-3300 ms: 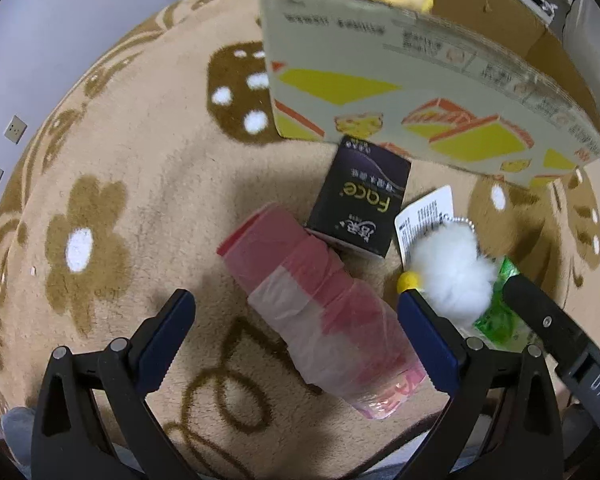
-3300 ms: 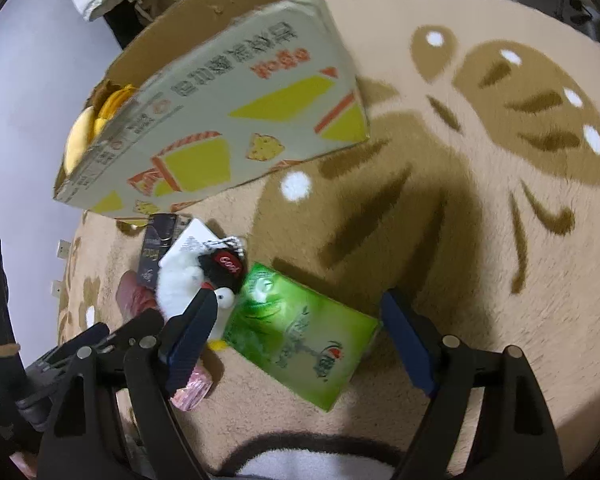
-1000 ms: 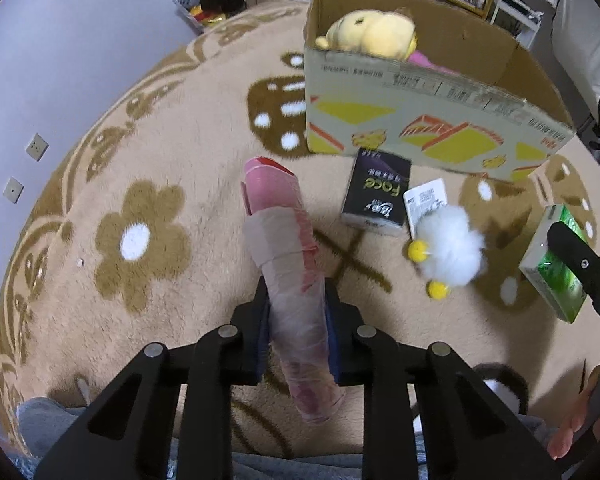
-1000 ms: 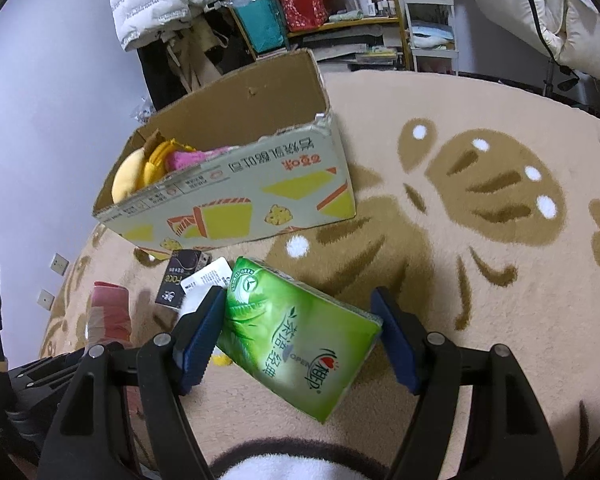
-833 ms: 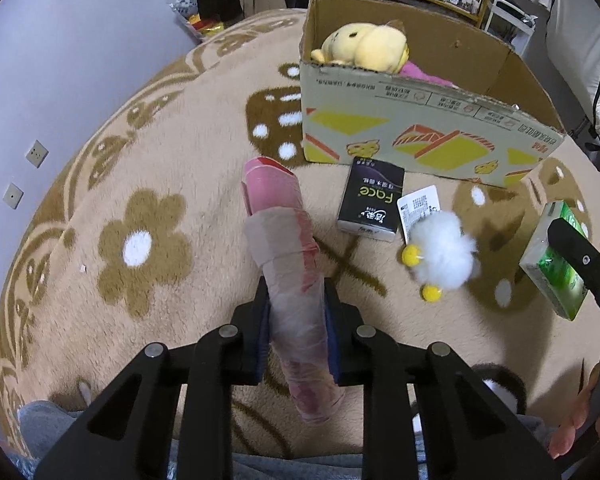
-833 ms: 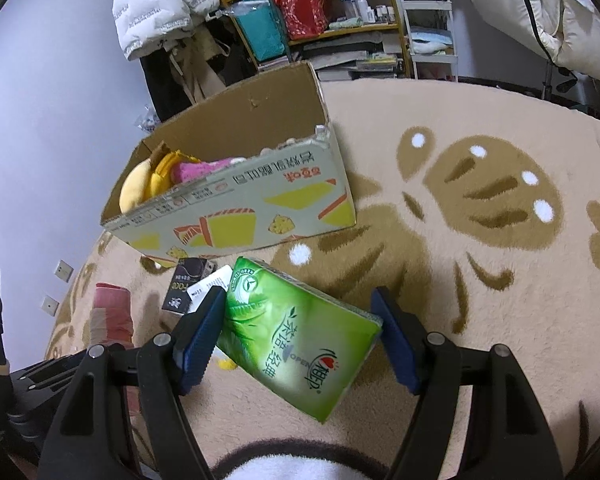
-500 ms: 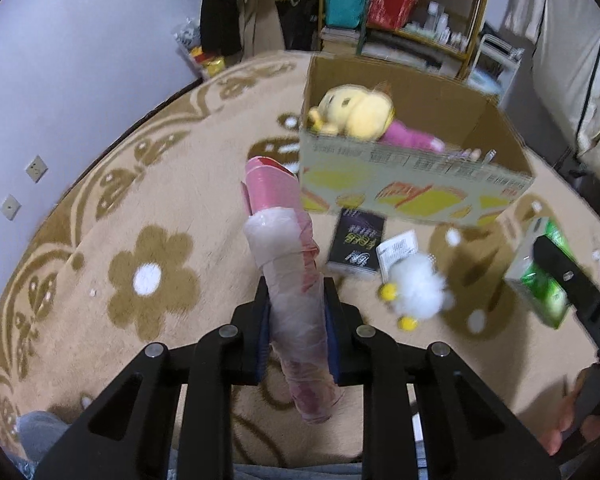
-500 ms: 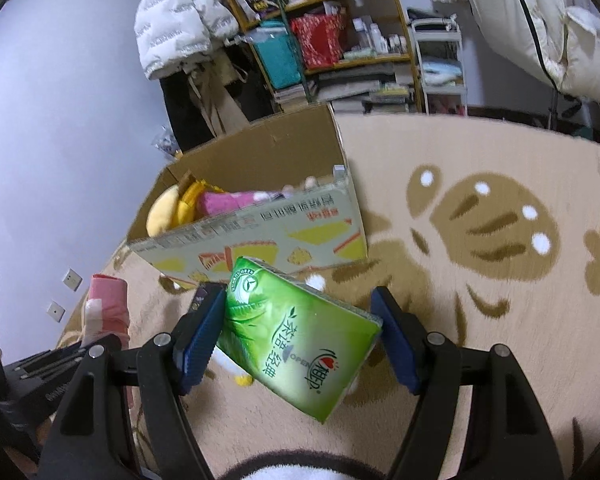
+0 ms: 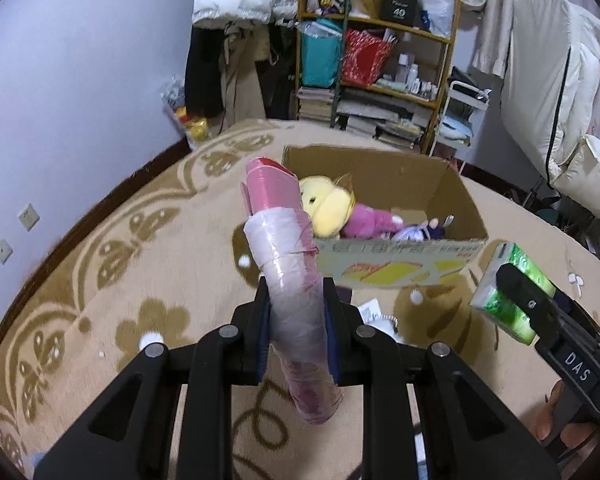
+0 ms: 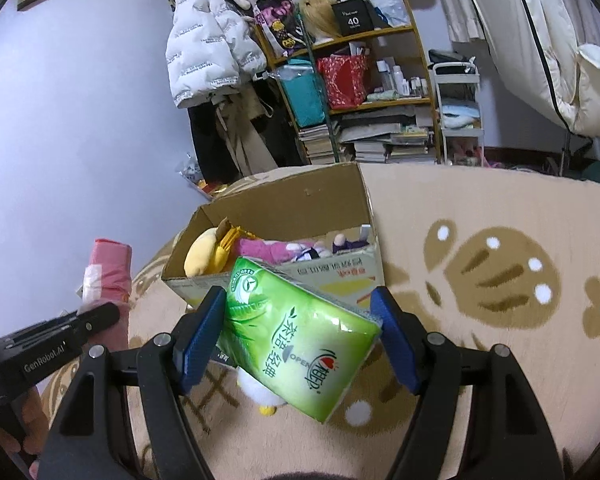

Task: Organize soft objects
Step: 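Carry the pink bag and green packet over the box and open both tools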

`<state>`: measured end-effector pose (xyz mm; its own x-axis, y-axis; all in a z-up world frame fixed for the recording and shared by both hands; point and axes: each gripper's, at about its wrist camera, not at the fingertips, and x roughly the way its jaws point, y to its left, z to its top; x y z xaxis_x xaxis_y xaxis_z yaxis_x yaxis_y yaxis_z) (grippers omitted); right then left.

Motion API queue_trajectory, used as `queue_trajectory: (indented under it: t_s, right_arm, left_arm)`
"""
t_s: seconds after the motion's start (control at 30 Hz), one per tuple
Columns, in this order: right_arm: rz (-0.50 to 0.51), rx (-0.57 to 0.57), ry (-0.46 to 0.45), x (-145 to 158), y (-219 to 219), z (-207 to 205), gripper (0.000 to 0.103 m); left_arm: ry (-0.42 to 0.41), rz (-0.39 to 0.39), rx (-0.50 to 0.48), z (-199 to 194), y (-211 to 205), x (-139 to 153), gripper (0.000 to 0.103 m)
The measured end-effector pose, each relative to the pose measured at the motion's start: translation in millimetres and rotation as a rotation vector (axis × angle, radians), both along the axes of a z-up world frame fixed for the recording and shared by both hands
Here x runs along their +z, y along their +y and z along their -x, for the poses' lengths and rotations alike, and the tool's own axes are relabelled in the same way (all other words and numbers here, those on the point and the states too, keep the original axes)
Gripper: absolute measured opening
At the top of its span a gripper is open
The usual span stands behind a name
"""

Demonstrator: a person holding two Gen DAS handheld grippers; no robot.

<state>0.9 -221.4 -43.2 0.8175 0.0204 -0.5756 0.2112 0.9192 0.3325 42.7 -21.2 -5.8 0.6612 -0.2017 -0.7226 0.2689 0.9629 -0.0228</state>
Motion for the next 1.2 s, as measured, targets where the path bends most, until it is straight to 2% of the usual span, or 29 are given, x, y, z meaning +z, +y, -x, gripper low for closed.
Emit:
queue_trajectory:
  t_s: [0.4,0.53,0.9,1.2]
  right_arm:
    - [0.027,0.004,-0.083,22,-10,-20,0.078]
    - [0.051,0.012,-0.097,26,-12,-30,0.078]
    - [0.098,0.038,-0.099,27,-17,-66,0.078]
    - [0.114,0.047,-0.092,23,-26,-85,0.078]
  left_arm:
    - [-0.18,0.028,-0.098,-13,-24,40,0.021]
    - [-0.211,0.031,-0.111,-23,-32,45,0.021]
    - [-0.206,0.036,-0.146,-56,-53,41,0.021]
    - [-0.178,0.071,-0.161,-75,-62,28,0.021]
